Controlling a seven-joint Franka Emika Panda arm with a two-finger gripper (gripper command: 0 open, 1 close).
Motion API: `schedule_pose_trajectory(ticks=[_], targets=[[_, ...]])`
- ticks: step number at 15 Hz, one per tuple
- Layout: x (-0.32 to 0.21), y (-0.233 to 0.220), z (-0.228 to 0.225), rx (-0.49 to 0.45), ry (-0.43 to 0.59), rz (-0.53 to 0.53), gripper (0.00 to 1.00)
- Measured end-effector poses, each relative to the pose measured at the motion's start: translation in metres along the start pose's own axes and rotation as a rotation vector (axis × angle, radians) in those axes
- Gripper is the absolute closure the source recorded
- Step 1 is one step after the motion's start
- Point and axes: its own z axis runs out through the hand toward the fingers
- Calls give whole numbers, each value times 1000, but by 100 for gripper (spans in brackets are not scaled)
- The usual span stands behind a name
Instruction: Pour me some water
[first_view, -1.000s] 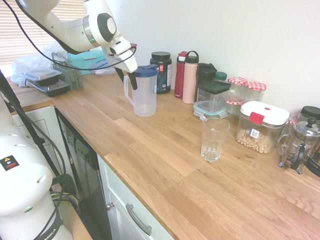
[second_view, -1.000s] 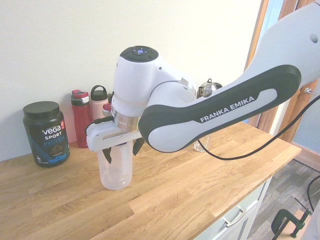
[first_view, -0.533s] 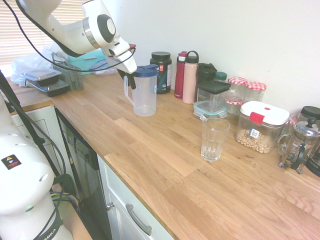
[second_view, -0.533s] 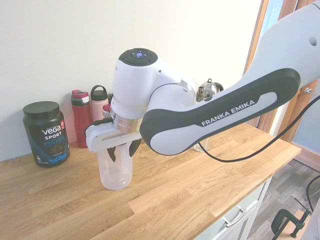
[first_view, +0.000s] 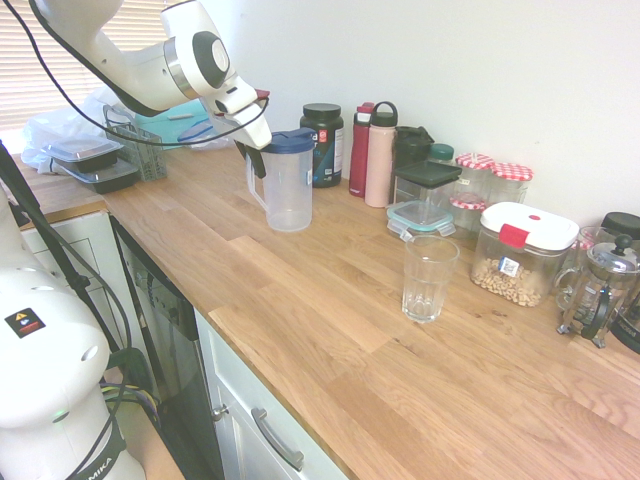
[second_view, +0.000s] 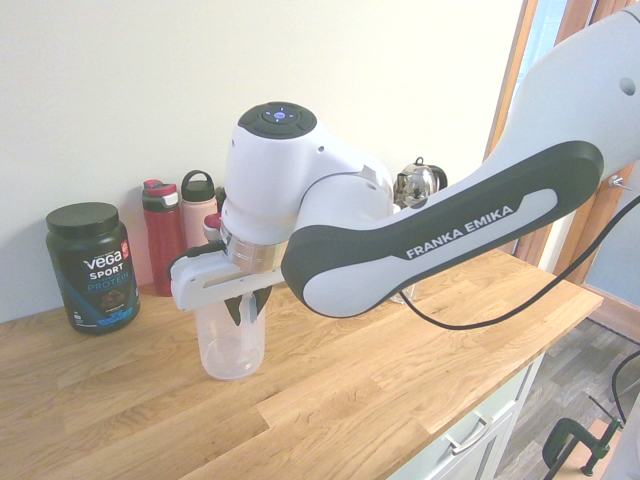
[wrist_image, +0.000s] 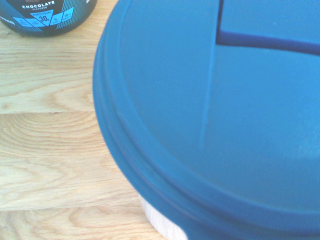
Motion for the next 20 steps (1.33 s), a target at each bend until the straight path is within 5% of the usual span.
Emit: schedule_pose_trajectory(ticks=[5, 9, 14, 20], targets=[[5, 3, -5, 6, -2, 14, 100], [20, 36, -67, 56, -28, -41, 100], [61, 120, -145, 40, -81, -216, 100], [156, 261, -164, 90, -195, -373, 100]])
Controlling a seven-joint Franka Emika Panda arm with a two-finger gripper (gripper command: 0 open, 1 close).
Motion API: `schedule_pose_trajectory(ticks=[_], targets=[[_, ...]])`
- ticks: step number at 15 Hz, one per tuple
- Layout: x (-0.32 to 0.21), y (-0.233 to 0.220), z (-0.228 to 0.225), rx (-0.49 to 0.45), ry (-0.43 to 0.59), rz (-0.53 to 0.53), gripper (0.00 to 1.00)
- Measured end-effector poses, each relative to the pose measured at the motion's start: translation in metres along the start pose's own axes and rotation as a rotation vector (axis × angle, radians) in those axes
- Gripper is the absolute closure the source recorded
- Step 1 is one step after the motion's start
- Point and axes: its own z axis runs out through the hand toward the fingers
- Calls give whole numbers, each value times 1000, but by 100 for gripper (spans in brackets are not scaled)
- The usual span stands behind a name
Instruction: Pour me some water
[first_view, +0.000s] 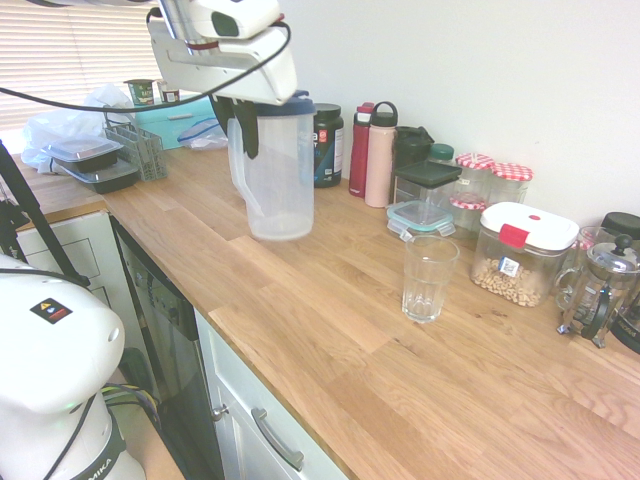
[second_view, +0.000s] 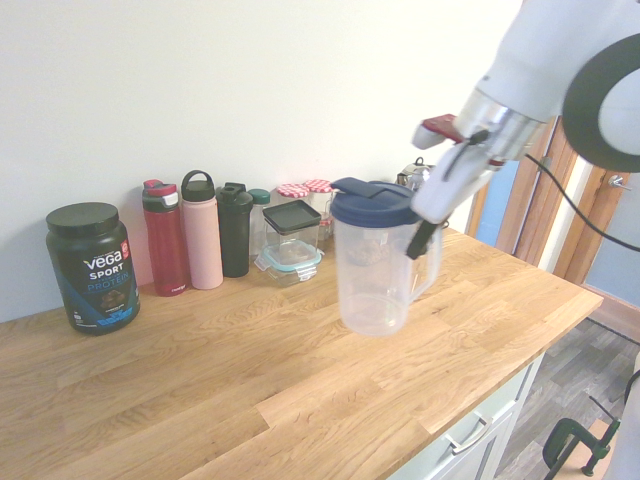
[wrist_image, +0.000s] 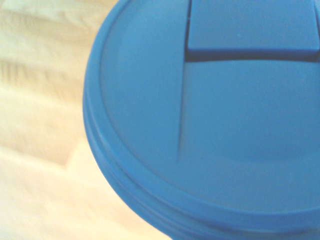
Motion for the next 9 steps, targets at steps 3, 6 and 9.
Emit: schedule_pose_trajectory(ticks=[3, 6, 9], targets=[[17, 87, -12, 39, -5, -31, 100], [34, 161, -1, 61, -47, -106, 100], [55, 220, 3, 59, -79, -177, 100]])
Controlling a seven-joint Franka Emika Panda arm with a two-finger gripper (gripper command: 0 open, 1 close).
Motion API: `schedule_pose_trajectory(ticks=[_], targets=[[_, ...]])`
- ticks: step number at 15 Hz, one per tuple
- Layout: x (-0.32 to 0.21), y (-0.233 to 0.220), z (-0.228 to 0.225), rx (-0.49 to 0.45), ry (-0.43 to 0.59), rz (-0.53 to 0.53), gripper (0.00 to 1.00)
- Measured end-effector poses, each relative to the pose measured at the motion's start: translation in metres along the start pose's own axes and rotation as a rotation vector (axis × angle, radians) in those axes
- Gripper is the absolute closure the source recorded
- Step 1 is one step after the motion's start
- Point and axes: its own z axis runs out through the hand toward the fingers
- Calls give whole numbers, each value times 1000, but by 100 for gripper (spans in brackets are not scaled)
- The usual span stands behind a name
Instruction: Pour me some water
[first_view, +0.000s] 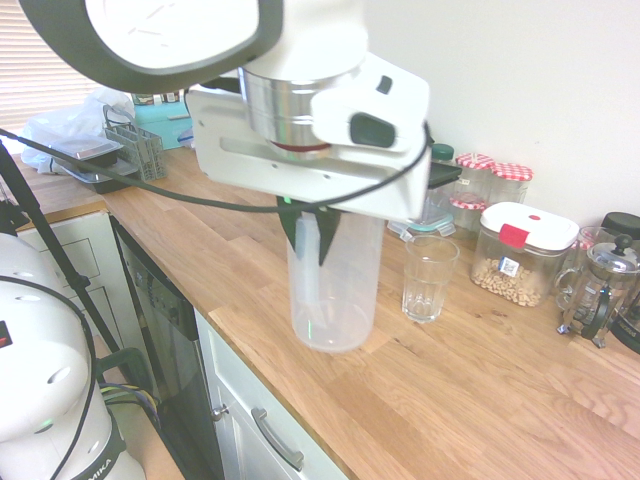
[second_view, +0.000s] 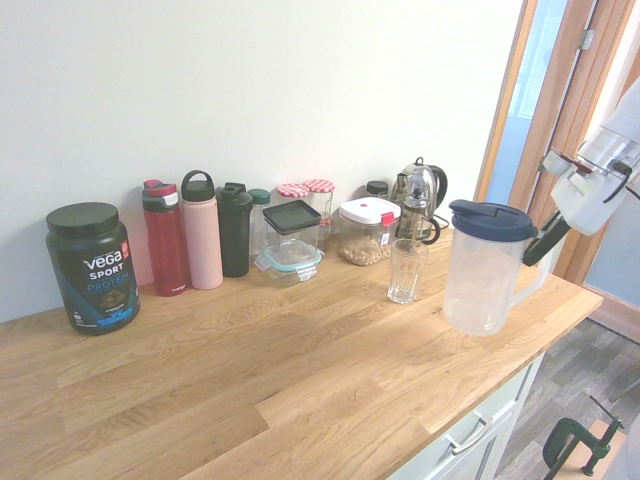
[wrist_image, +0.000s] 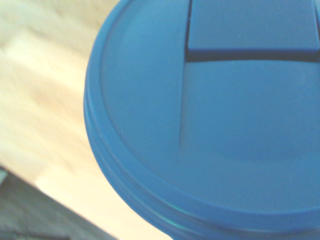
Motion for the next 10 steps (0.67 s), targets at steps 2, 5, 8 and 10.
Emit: schedule_pose_trajectory(ticks=[2, 5, 8, 10], targets=[[17, 28, -10, -17, -20, -47, 100], [55, 47, -15, -96, -85, -129, 100], [98, 49, -8, -233, -185, -203, 100], [125, 33, 0, -339, -245, -248, 100]])
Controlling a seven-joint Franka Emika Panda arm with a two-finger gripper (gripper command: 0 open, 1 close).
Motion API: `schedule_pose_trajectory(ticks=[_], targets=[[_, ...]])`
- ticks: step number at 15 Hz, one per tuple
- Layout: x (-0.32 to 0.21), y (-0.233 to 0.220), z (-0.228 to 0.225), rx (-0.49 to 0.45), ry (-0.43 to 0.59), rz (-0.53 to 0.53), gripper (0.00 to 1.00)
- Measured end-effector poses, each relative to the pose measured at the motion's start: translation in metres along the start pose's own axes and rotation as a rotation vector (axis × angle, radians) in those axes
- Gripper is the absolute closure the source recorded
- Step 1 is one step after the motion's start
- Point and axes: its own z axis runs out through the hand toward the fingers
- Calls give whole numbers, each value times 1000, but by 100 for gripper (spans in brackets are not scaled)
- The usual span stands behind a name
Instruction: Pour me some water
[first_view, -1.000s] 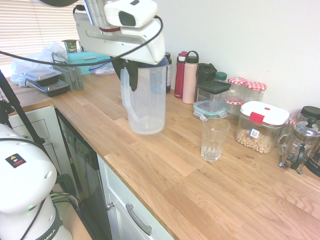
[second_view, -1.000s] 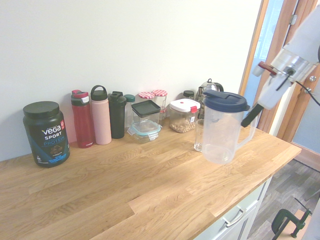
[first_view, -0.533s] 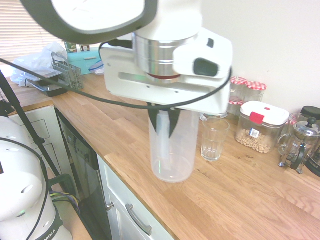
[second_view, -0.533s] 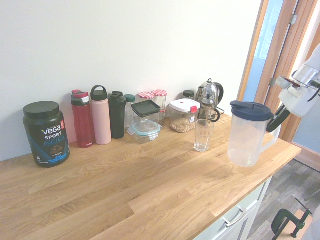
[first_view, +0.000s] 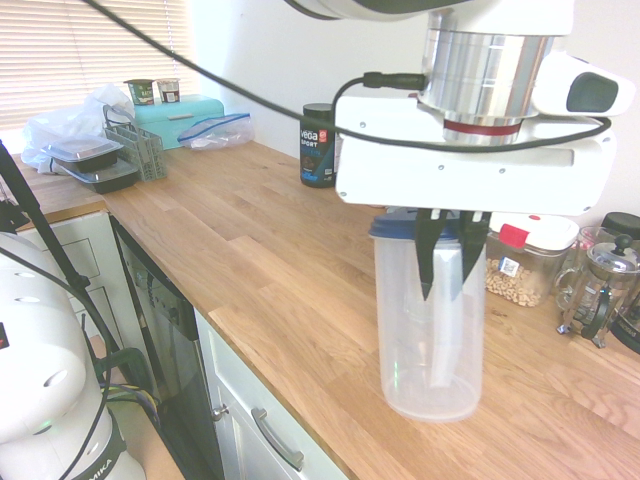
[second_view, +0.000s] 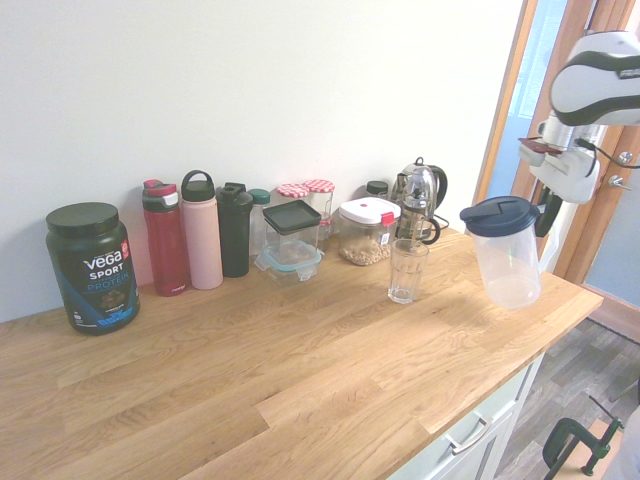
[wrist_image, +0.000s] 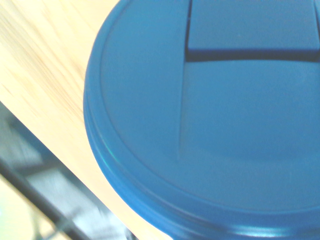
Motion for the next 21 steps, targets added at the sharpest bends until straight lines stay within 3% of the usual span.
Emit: schedule_pose_trajectory(ticks=[3, 11, 21], targets=[[39, -21, -15, -176, -67, -50, 100], [100, -64, -12, -402, -192, -56, 100], [122, -109, -24, -538, -275, -92, 100]])
